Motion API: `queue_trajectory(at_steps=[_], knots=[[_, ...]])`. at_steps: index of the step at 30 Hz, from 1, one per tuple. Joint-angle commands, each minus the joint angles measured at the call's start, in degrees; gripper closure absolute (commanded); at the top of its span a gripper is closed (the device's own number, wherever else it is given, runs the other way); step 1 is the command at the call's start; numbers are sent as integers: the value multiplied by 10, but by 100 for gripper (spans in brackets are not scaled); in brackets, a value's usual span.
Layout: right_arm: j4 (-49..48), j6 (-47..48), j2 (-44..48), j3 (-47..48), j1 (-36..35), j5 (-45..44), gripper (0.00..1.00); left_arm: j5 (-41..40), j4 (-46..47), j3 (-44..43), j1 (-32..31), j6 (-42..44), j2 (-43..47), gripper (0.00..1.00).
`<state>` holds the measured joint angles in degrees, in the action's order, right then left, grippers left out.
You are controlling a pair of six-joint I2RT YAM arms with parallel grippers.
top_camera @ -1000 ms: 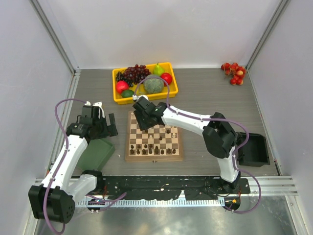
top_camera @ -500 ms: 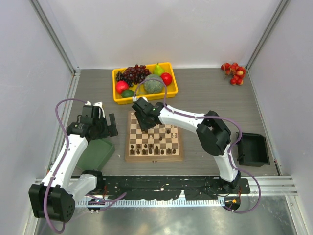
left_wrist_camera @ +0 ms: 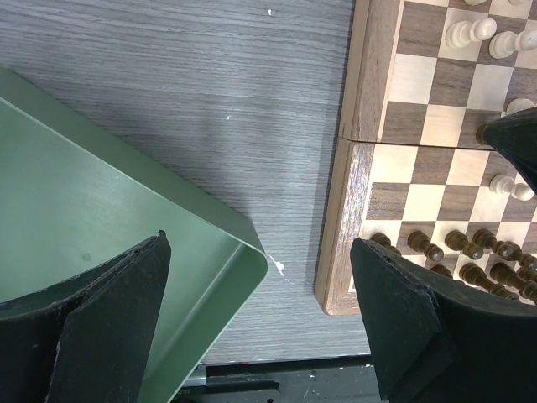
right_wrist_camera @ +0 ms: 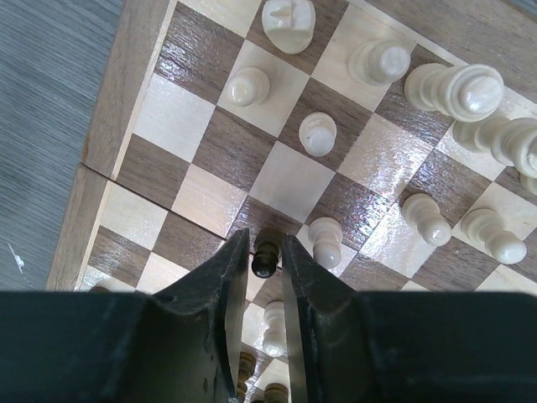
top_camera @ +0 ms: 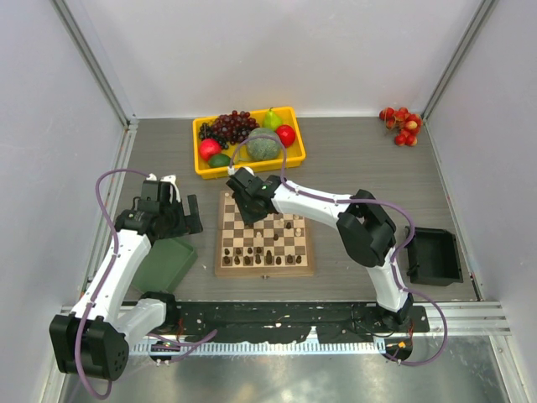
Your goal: Set up the chess pieces on the board
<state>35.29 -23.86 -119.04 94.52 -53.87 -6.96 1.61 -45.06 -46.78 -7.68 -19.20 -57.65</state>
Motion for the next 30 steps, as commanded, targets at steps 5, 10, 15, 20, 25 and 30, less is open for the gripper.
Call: queue_trajectory(at_steps=[5, 10, 15, 20, 25, 30], knots=[[0, 5, 10, 20, 2, -4, 83, 14, 16, -3, 4, 4, -4, 4], [-14, 12, 56, -4, -5, -6, 86, 12, 16, -3, 4, 5, -2, 4], [-50, 12, 131, -73, -14, -4, 86, 11, 15, -4, 4, 5, -4, 4], [-60, 6, 178, -133, -23, 11, 86, 14, 16, -4, 4, 6, -6, 5], [-65, -1, 189, -182, -40, 20, 87, 16, 16, -4, 3, 6, -7, 5], [-67, -13, 198, -197, -44, 5, 87, 16, 16, -3, 4, 6, -6, 5]])
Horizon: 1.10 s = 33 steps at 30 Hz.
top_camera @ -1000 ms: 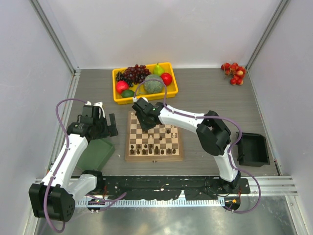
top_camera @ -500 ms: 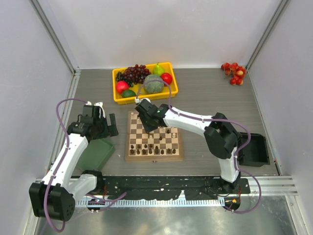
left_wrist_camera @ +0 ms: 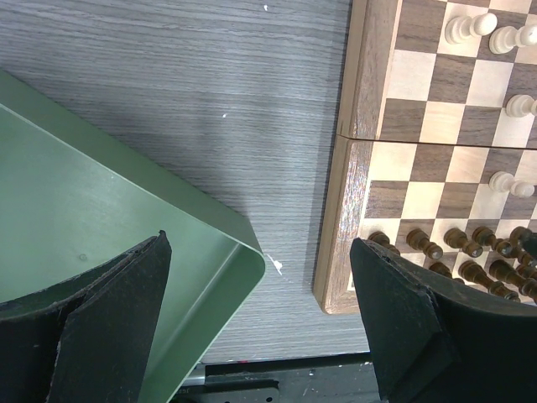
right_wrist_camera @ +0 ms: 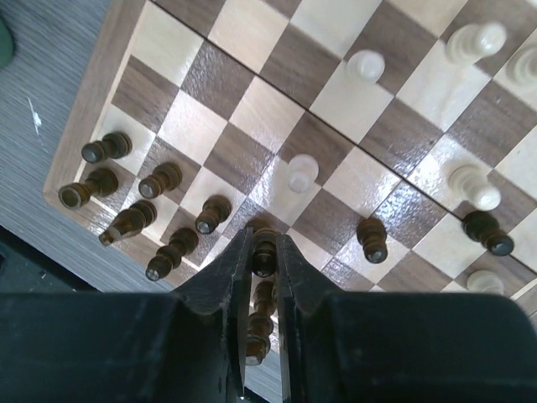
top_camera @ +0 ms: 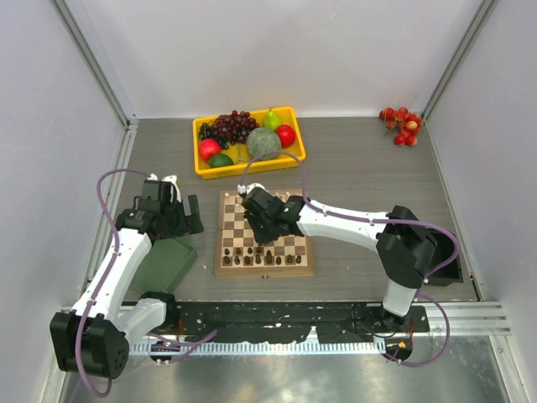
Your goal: Set up the chess pieces on the board
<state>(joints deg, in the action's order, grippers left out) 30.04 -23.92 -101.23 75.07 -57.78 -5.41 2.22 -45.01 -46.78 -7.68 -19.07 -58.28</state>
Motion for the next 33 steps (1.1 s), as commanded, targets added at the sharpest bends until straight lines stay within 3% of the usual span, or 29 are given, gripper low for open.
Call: queue_trajectory(at_steps=[1, 33], knots=[[-16, -11, 26, -3, -5, -14, 86, 9, 14, -3, 4, 4, 0, 5], [-17, -45, 96, -67, 6, -81, 86, 10, 13, -3, 4, 6, -10, 6]])
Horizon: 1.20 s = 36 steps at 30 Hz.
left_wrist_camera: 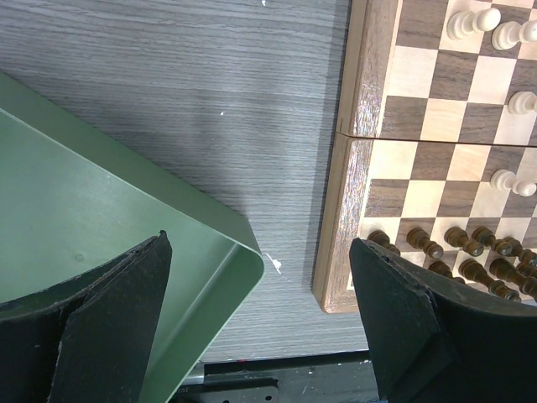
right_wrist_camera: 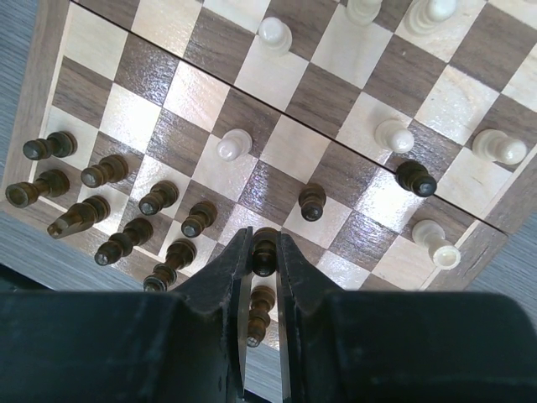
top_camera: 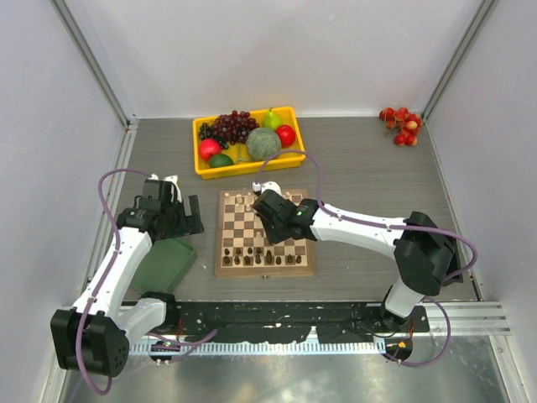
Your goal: Set up the chess pieces on the board
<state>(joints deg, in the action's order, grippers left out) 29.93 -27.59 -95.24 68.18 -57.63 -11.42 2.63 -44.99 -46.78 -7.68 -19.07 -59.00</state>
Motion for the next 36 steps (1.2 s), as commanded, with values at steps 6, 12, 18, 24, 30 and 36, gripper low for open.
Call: queue_trajectory(at_steps=[6, 12, 18, 24, 30, 36], knots=[[-31, -19, 65, -44, 10, -19, 86, 0, 3, -11, 4, 17, -17, 6], [-39, -16, 65, -75, 13, 5, 86, -1, 3, -16, 4, 17, -30, 6], [-55, -7, 47, -80, 13, 18, 86, 0, 3, -14, 4, 17, -35, 6], [-64, -4, 33, -73, 13, 28, 86, 2, 5, -15, 4, 16, -38, 6], [-61, -6, 30, -81, 13, 32, 86, 8, 10, -14, 4, 13, -40, 6], [-60, -4, 19, -82, 13, 39, 84, 8, 10, -13, 3, 12, -42, 6]])
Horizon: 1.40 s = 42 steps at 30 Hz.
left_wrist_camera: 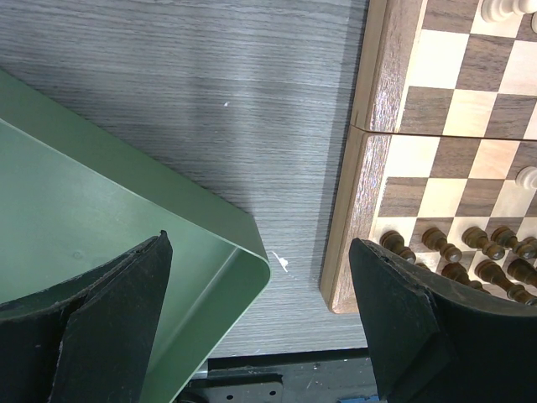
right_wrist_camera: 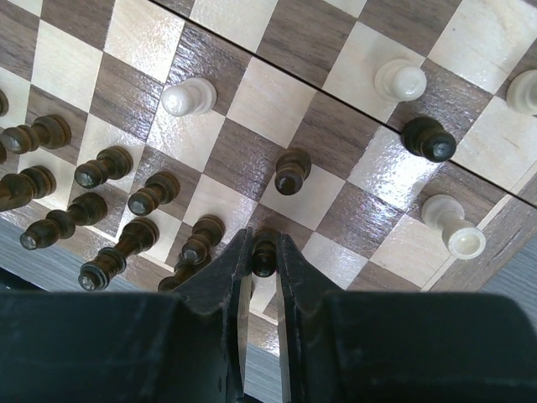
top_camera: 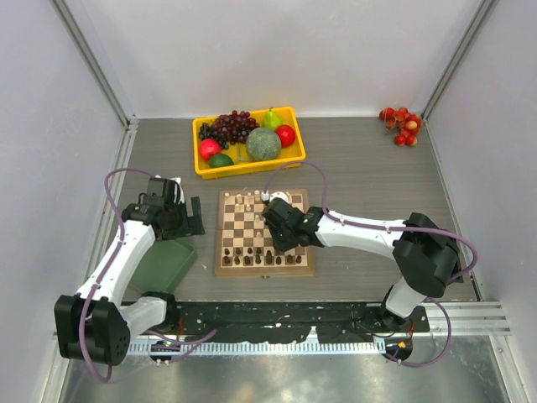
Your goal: Set up the chess pieces on the board
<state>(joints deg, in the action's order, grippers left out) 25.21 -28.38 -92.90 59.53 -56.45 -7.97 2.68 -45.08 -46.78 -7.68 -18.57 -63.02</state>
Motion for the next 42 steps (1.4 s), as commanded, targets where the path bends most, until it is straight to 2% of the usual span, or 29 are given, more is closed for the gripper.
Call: queue_trajectory(at_steps=[1, 10, 24, 29, 42], knots=[[-11, 3, -4, 4, 1, 4, 83, 8, 11, -13, 4, 7, -1, 6], [-3, 5, 3, 4, 1, -2, 81, 13, 12, -13, 3, 6, -3, 6], [5, 4, 27, 59, 10, -45, 52, 14, 15, -10, 4, 5, 6, 6], [6, 0, 11, 73, 20, -40, 51, 17, 15, -12, 3, 5, 9, 7], [19, -9, -49, 94, 27, -15, 58, 19, 17, -9, 4, 4, 10, 7]])
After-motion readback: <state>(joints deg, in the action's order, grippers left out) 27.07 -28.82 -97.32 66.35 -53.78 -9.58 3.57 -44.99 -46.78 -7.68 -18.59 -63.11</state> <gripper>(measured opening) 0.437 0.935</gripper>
